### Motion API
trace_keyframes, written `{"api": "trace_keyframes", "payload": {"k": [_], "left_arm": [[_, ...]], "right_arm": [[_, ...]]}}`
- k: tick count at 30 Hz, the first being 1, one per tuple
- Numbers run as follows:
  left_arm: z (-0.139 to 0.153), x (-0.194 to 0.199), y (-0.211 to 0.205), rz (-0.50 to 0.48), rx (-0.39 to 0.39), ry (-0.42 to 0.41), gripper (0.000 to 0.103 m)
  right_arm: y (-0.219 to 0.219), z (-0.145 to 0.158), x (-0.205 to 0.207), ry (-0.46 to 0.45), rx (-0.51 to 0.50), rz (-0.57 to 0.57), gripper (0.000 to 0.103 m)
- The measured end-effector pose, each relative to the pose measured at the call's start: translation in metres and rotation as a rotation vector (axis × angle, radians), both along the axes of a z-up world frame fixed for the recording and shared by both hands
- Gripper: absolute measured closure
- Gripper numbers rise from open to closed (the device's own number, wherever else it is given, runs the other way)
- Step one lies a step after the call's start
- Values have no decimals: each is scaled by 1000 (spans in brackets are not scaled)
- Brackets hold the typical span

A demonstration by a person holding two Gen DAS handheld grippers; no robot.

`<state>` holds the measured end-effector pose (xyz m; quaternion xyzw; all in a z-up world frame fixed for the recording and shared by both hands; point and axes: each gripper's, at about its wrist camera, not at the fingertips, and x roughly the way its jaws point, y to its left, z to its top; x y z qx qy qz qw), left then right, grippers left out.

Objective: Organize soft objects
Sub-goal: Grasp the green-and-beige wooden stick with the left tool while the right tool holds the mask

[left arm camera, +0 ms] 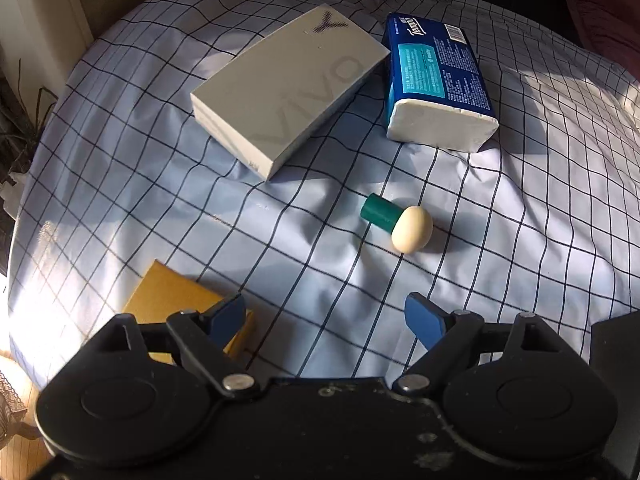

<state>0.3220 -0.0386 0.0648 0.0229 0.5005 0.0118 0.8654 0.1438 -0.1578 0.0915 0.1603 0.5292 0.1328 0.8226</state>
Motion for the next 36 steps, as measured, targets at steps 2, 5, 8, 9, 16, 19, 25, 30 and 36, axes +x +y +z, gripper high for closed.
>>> {"api": "trace_keyframes", "payload": {"k": [2,5,8,9,16,19,25,30,36], "left_arm": [[-9,12,-11,-10,25,-5,17],[-19,23,-29,-41,64,-33,17],[-21,32,-44,-82,88,-67,13],[-22,36,-47,-84,98,-74,11],[-40,61,-49,-43,99,-28,11],[-47,66,-42,-31,60,-12,13],[-43,72,-43,-65,-5,6,47],[-38,67,-52,-84,-10,31,65],[-34,62,-54,-78,56,-1,37]], "right_arm": [[-1,1,0,-5,8,-4,67],[-3,6,-1,-20,30,-2,67],[-4,8,-3,-31,44,2,67],[-4,8,-3,-32,46,2,67],[-8,11,-2,-37,64,-9,67],[-10,10,0,-31,60,-20,67],[-8,9,2,-27,49,-26,67],[-7,6,5,-18,35,-31,67],[-6,9,3,-19,56,-22,67]]}}
